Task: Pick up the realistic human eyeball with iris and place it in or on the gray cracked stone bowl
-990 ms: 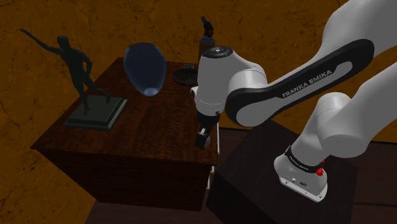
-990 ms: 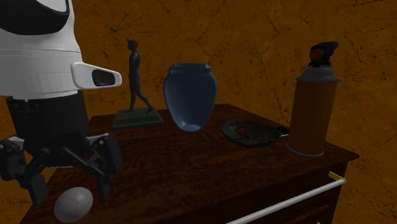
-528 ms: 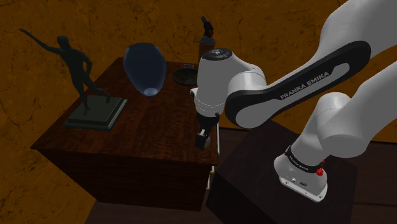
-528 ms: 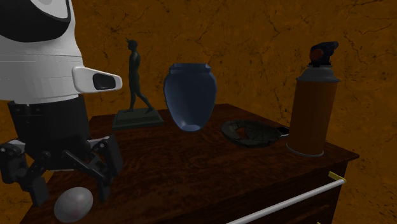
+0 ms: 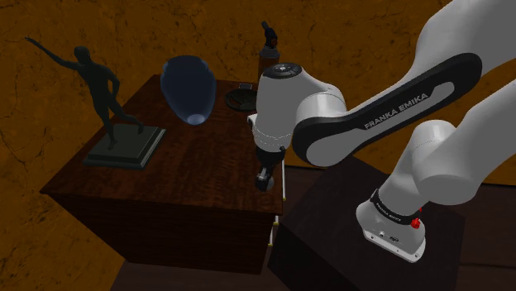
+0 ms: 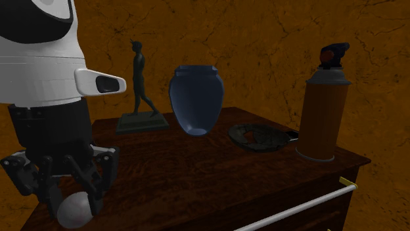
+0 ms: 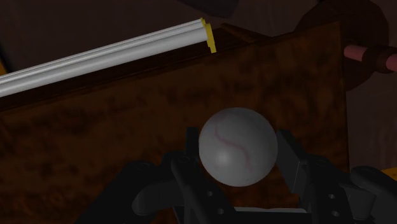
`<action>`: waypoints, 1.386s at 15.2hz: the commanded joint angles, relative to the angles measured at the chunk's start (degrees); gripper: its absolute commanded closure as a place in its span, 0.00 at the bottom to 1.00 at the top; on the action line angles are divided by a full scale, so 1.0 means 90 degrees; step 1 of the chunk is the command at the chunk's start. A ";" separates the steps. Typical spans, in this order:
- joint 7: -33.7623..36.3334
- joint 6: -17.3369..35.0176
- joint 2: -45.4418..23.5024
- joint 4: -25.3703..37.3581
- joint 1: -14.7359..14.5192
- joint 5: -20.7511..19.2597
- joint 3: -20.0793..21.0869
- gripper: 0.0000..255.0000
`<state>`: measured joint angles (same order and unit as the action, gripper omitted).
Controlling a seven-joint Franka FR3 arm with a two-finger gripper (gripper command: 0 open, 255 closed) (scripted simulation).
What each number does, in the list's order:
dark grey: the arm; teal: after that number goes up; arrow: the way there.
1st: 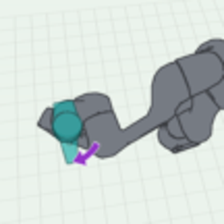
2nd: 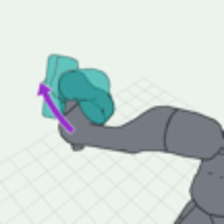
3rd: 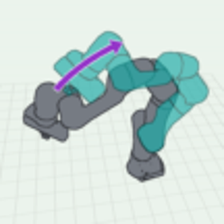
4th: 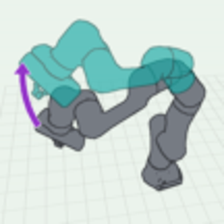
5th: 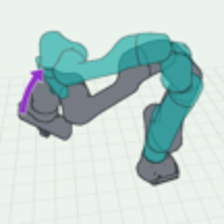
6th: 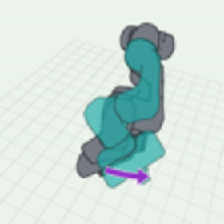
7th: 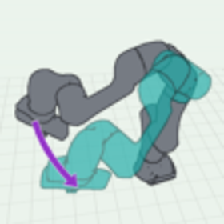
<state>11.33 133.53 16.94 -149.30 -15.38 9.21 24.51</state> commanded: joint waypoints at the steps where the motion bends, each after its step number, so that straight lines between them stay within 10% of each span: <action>1: 0.0000 0.0000 0.0000 0.0000 0.0000 0.0000 0.0000 1.00; 21: -0.0148 -0.1875 0.0931 0.0965 -0.0060 0.0075 -0.0312 1.00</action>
<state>10.02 117.73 24.98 -141.33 -15.92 9.92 21.85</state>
